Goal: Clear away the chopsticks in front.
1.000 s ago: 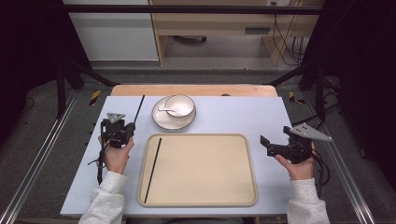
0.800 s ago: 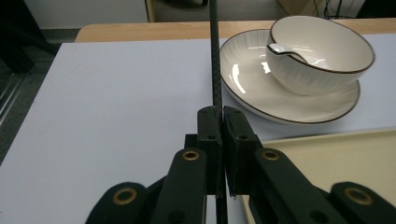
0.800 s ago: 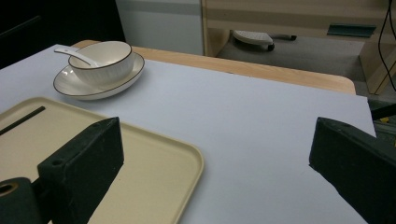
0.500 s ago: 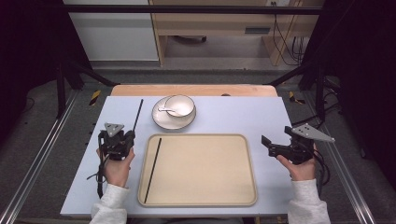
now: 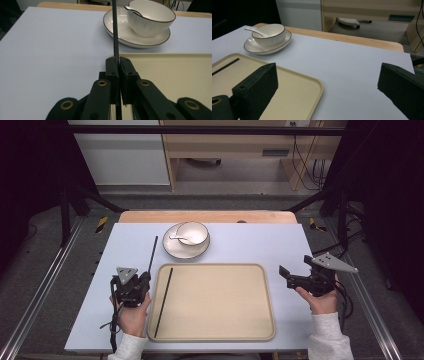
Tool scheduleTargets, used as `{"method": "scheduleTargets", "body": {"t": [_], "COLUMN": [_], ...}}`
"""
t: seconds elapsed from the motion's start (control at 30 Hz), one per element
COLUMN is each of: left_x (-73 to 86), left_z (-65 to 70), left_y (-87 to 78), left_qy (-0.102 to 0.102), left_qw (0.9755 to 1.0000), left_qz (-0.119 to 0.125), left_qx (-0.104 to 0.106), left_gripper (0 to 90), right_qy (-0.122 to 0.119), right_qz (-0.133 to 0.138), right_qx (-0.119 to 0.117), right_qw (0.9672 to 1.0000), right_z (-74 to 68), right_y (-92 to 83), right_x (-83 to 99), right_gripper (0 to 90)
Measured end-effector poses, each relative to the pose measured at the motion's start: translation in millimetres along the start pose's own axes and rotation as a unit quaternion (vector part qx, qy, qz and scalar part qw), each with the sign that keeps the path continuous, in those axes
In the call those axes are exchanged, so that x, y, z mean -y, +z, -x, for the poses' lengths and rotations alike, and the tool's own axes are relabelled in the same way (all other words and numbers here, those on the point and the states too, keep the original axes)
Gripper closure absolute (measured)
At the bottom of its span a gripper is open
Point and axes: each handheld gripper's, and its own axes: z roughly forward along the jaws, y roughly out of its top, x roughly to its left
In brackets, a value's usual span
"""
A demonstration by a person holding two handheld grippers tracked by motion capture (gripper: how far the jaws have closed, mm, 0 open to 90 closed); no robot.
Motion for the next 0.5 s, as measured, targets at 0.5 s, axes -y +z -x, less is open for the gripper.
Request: {"method": "scheduleTargets", "body": {"t": [0.5], "left_x": [39.8], "left_z": [21.2], "left_y": [-12.1], "left_qy": [-0.024], "left_qw": [0.9994], "left_qz": [-0.005], "left_qx": [0.023], "left_gripper": [86.0], "right_qy": [-0.002], "right_qz": [-0.005], "right_qx": [-0.002], "right_qw": [1.0], "right_z": [-2.3], "right_y": [2.8], "right_x": [1.0], "right_gripper": [3.4]}}
